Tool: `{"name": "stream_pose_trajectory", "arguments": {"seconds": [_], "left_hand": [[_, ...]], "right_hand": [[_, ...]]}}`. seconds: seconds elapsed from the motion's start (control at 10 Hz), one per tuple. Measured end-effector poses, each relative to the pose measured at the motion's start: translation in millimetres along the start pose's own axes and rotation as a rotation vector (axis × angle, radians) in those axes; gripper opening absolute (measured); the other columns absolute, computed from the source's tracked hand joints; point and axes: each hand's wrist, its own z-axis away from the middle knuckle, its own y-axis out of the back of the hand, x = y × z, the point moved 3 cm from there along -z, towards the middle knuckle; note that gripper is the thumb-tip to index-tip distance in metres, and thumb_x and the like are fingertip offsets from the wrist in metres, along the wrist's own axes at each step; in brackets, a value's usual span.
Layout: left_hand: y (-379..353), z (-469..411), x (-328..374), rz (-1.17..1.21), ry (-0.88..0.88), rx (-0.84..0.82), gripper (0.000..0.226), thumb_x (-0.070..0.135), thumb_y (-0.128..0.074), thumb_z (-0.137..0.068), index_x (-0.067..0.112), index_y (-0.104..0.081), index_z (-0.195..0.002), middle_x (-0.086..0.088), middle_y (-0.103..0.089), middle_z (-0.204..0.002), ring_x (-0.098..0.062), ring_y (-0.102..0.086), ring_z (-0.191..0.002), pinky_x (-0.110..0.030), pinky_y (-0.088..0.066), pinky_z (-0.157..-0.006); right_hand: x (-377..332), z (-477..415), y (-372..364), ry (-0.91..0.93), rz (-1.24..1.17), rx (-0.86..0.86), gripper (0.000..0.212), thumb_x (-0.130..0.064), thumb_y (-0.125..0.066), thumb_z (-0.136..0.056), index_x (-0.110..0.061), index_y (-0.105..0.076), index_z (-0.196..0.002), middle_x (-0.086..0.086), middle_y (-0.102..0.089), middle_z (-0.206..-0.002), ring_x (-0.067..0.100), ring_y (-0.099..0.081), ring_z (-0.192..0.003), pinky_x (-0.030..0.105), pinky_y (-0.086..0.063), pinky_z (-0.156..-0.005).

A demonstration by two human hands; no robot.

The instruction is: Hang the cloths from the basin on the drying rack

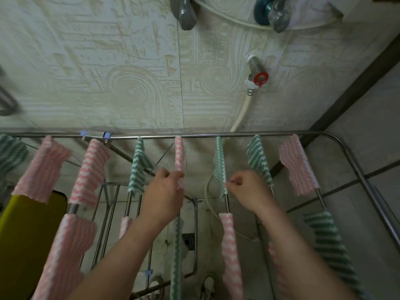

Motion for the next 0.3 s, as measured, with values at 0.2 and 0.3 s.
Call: {"name": "stream_pose_trajectory", "arguments": {"seconds": [0.2, 0.3], "left_hand": [[-9, 0, -21, 0.146, -0.016, -0.107, 0.03, 0.022, -0.05, -0.094, 0.022, -0.059, -0.122, -0.007, -0.064, -0.111, -0.02, -0.063, -0.091, -0.027, -0.05, -0.077], [-10, 0, -26, 0.231, -0.044, -0.125, 0.029, 0.023, -0.049, -0.094, 0.022, -0.06, -0.121, -0.007, -0.066, -0.11, -0.02, -0.063, -0.094, -0.023, -0.047, -0.076]], "right_hand": [[-14, 16, -20, -0.116, 0.123, 0.14, 0.021, -0.022, -0.059, -0.088, -0.012, -0.066, -0.072, 0.009, -0.07, -0.078, 0.029, -0.065, -0.078, 0.03, -0.045, -0.063], [-20, 21, -22, -0.15, 0.119, 0.222, 0.019, -0.024, -0.058, -0.089, -0.012, -0.071, -0.083, 0.013, -0.072, -0.09, 0.033, -0.066, -0.091, 0.033, -0.048, -0.07]]}}
